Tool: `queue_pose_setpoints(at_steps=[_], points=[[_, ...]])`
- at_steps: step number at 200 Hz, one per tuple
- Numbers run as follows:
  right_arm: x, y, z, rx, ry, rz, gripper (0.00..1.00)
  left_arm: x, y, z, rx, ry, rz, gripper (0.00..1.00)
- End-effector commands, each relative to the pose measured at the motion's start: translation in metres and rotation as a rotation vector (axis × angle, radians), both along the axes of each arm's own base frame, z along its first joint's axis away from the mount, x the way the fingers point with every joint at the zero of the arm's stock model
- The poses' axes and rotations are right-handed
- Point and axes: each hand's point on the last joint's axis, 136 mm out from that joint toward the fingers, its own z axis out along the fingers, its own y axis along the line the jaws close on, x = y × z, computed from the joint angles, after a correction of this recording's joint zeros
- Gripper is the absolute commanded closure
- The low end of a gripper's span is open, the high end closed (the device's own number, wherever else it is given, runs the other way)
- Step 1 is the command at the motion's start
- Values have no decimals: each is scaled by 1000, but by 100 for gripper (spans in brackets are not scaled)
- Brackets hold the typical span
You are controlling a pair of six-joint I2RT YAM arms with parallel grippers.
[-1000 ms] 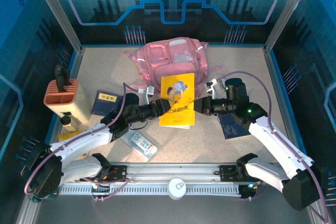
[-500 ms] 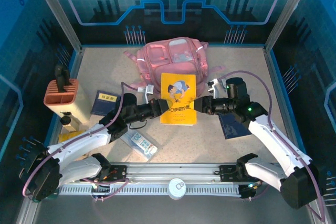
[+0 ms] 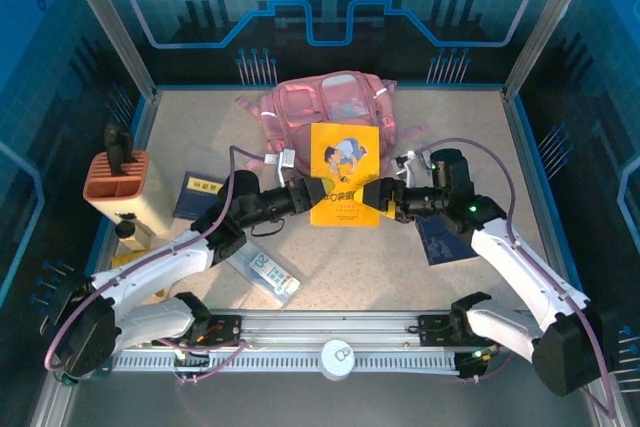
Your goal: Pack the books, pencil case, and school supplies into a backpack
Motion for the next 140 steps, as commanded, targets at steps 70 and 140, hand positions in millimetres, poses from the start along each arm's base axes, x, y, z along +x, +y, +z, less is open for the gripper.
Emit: queue_pose_setpoints(at_steps=[70, 140], points=[[-3, 9, 37, 96, -53, 30, 28, 21, -2, -2, 86, -25, 67, 100], [9, 0, 25, 59, -45, -9, 91, 20, -1, -32, 201, 13, 53, 100]])
